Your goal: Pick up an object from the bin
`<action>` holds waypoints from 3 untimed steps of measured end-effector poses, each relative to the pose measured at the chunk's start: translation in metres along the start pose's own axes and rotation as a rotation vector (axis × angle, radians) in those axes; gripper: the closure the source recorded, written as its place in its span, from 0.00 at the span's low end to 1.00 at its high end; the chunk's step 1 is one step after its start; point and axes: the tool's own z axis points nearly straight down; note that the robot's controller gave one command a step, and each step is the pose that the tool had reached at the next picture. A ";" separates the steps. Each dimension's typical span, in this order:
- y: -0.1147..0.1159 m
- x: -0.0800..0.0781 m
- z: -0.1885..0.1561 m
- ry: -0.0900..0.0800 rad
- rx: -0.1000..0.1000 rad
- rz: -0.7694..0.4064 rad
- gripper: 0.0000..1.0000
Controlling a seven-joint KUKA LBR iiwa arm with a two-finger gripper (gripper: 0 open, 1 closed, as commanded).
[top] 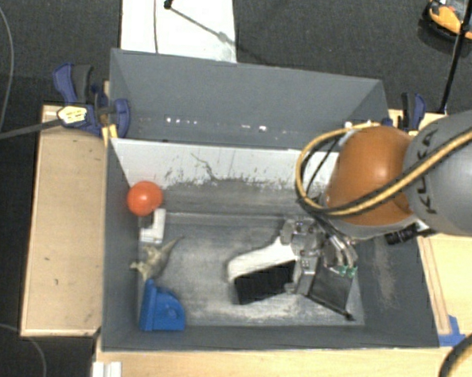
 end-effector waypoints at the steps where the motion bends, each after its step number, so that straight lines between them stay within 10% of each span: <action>1: 0.000 0.000 0.000 0.000 0.000 0.000 0.00; 2: 0.034 -0.024 0.060 0.001 0.006 -0.085 1.00; 3: 0.037 -0.023 0.065 -0.004 0.000 -0.085 0.00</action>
Offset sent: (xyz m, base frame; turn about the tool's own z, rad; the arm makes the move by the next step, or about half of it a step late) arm 0.0211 0.0380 -0.0676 -0.0912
